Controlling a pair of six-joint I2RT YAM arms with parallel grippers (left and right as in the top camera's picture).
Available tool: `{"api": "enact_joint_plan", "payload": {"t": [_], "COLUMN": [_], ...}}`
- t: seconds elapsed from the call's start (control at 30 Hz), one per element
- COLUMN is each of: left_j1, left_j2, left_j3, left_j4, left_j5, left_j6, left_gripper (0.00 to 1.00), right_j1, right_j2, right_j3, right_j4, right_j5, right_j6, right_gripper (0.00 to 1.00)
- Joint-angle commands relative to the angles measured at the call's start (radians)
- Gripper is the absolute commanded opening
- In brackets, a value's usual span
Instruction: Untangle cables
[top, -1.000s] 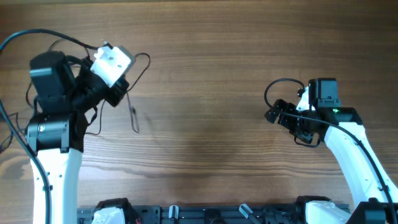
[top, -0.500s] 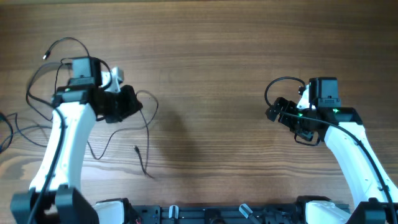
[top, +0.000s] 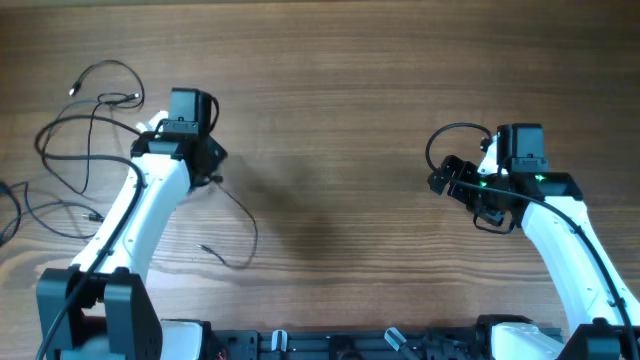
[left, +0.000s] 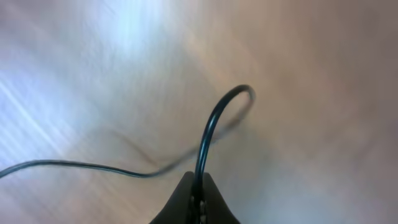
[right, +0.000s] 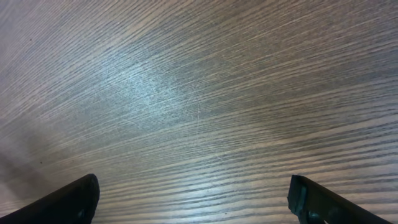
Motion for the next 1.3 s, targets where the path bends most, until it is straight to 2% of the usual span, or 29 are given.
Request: {"api": "enact_joint_plan", "payload": {"t": [0.0,0.17,0.27,0.4,0.5,0.57,0.6,0.63,0.9,1.03,1.07,1.17,1.2,1.23,1.27], "left_j1": [0.001,0.001,0.001,0.001,0.001,0.001,0.001,0.002,0.008,0.036,0.043,0.051,0.058,0.066,0.081], "left_j2": [0.006,0.006,0.007,0.015,0.052,0.082,0.090,0.093,-0.050,-0.104,-0.095,-0.064,-0.041,-0.020,0.006], "left_j3": [0.002,0.002,0.002,0.002,0.002,0.002,0.002,0.002,0.029,0.024,0.010,-0.051,-0.087,-0.118,-0.154], "left_j4": [0.154,0.409,0.488,0.447,0.373,0.319,0.293,0.270,0.131,-0.069,-0.085,-0.054,-0.029,0.000,0.046], "left_j5": [-0.127,-0.125,-0.153,-0.153,-0.142,-0.142,-0.142,-0.143,-0.154,-0.157,-0.153,-0.174,-0.193,-0.204,-0.203], "left_j6": [-0.025,0.190,0.341,0.357,0.314,0.284,0.278,0.278,0.261,0.024,0.009,0.016,0.016,0.016,0.016], "left_gripper": [0.04,0.04,0.04,0.04,0.07,0.48,0.79,1.00,1.00,1.00,1.00,0.78,0.67,0.66,0.71], "right_j1": [0.005,0.005,0.005,0.005,0.005,0.005,0.005,0.005,0.005,0.005,0.005,0.005,0.005,0.005,0.005], "right_j2": [-0.010,-0.010,-0.010,-0.010,-0.010,-0.010,-0.010,-0.010,-0.010,-0.010,-0.010,-0.010,-0.010,-0.010,-0.010], "right_j3": [0.005,0.005,0.005,0.005,0.005,0.005,0.005,0.005,0.005,0.005,0.005,0.005,0.005,0.005,0.004], "right_j4": [-0.002,-0.003,-0.004,0.000,-0.003,-0.003,-0.004,-0.004,-0.006,-0.010,-0.010,-0.012,-0.014,-0.019,-0.019], "right_j5": [0.014,0.014,0.014,0.014,0.014,0.014,0.014,0.014,0.014,0.014,0.014,0.014,0.014,0.014,0.014], "right_j6": [0.010,0.010,0.010,0.010,0.010,0.010,0.010,0.010,0.010,0.010,0.010,0.010,0.010,0.010,0.009], "right_gripper": [1.00,1.00,1.00,1.00,1.00,1.00,1.00,1.00,1.00,1.00,1.00,1.00,1.00,0.98,1.00]}}
